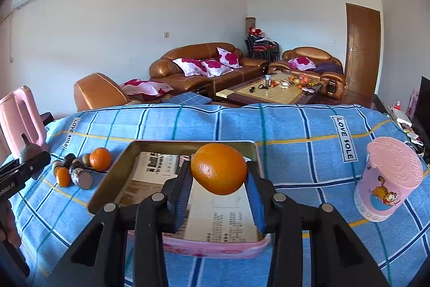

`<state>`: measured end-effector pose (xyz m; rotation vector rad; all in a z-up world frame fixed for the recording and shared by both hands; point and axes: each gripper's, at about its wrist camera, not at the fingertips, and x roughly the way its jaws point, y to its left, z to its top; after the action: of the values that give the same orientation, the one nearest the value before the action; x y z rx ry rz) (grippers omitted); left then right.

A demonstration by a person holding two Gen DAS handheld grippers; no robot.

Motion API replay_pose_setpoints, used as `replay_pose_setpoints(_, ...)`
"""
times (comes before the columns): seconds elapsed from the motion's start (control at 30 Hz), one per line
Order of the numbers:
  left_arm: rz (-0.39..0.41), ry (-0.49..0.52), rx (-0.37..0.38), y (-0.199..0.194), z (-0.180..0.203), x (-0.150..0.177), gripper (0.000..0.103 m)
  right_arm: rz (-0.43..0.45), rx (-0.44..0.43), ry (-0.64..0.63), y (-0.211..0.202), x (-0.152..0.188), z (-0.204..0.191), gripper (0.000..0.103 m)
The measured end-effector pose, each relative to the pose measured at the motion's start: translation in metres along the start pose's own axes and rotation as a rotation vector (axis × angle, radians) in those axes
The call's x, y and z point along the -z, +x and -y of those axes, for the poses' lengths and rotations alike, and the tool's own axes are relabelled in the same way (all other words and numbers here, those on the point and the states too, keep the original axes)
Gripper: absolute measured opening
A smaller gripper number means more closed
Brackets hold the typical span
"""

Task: Organize fruits
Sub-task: 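Carry the orange into the pink tin and release while the left tool drops the purple fruit in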

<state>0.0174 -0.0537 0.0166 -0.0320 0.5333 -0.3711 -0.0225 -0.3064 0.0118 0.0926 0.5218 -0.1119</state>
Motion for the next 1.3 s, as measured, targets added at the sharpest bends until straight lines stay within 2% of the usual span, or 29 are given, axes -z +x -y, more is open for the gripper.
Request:
replay_pose_setpoints(0.17, -0.047, 0.035, 0.041, 0.03, 0.052, -0.003, 0.053, -0.023, 0.023, 0.011, 0.007, 0.001, 0.02, 0.041)
replay_pose_setpoints(0.33, -0.124, 0.039, 0.032, 0.054, 0.083, 0.007, 0.053, -0.049, 0.028, -0.003, 0.013, 0.004, 0.02, 0.041)
replay_pose_setpoints(0.4, -0.146, 0.039, 0.033, 0.059, 0.085, 0.011, 0.053, -0.066, 0.02, -0.011, 0.016, 0.005, 0.019, 0.041)
replay_pose_setpoints(0.53, -0.132, 0.103, 0.002, 0.057, 0.093, 0.015, 0.053, -0.074, 0.02, -0.042, 0.018, 0.008, 0.011, 0.041)
replay_pose_setpoints(0.67, -0.154, 0.106, 0.022, 0.06, 0.092, 0.015, 0.053, -0.094, 0.021, -0.069, 0.023, 0.012, 0.003, 0.041)
replay_pose_setpoints(1.13, -0.19, 0.151, 0.003, 0.065, 0.101, 0.018, 0.054, -0.141, -0.035, 0.002, 0.03, 0.015, 0.009, 0.042)
replay_pose_setpoints(1.3, -0.16, 0.164, -0.031, 0.06, 0.103, 0.018, 0.058, -0.131, -0.065, 0.032, 0.027, 0.016, 0.009, 0.05)
